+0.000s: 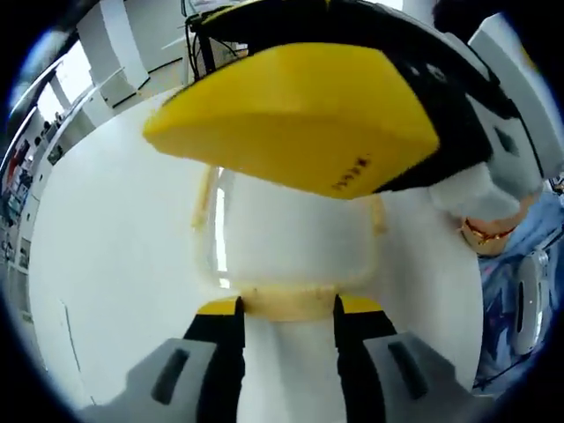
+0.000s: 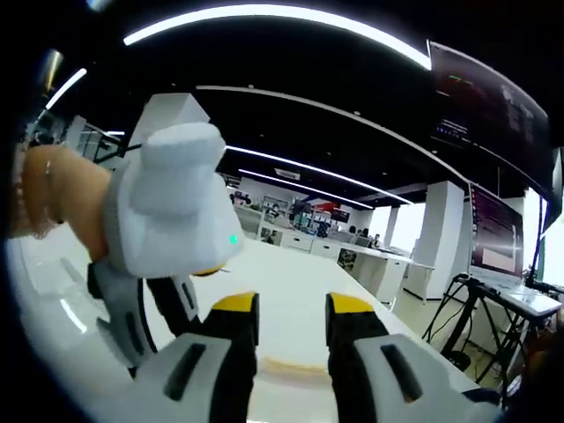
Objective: Snap each plastic latch of the storage box into its locked position after aligning the lid with the box until every specified latch is closed and the lid sits flush.
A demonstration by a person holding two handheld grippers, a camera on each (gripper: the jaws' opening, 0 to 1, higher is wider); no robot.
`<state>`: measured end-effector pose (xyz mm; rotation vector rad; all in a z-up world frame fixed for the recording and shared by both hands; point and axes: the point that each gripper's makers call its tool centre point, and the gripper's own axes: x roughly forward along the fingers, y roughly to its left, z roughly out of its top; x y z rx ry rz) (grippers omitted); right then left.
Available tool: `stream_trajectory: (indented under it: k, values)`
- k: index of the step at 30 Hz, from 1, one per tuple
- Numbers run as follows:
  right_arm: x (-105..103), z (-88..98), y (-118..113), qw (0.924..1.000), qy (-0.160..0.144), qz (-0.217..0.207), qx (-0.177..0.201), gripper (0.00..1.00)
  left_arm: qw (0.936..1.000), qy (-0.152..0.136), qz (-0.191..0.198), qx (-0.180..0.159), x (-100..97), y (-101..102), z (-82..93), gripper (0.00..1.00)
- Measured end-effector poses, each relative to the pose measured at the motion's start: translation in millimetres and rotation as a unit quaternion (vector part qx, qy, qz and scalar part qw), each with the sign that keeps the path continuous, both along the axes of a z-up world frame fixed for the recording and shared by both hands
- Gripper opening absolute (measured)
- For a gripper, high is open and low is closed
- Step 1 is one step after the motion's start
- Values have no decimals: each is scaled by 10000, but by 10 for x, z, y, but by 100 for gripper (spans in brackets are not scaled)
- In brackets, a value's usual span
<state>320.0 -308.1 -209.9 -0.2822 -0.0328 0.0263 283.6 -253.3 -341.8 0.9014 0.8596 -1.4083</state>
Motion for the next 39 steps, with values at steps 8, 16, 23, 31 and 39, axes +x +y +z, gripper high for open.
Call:
stream_trajectory:
  k: [8, 16, 23, 31, 39]
  values:
    - [-20, 6, 17, 10000, -8, 49, 51, 29, 9998, -2, -101, 200, 28, 153, -3, 39]
    - [-48, -9, 45, 9999, 27, 123, 97, 29, 9993, -4, -113, 357, 28, 240, 0, 39]
    - [-110, -154, -40, 9976, 537, 425, 71, 27, 9990, -3, -84, 430, 36, 372, 6, 39]
    - [-104, -228, -167, 9895, 1022, 1002, -205, 10, 9987, -5, -15, 503, 51, 384, 9, 39]
    - [-133, -301, -275, 9731, 1879, 1175, -634, 0, 9986, 6, -10, 525, 74, 363, -18, 40]
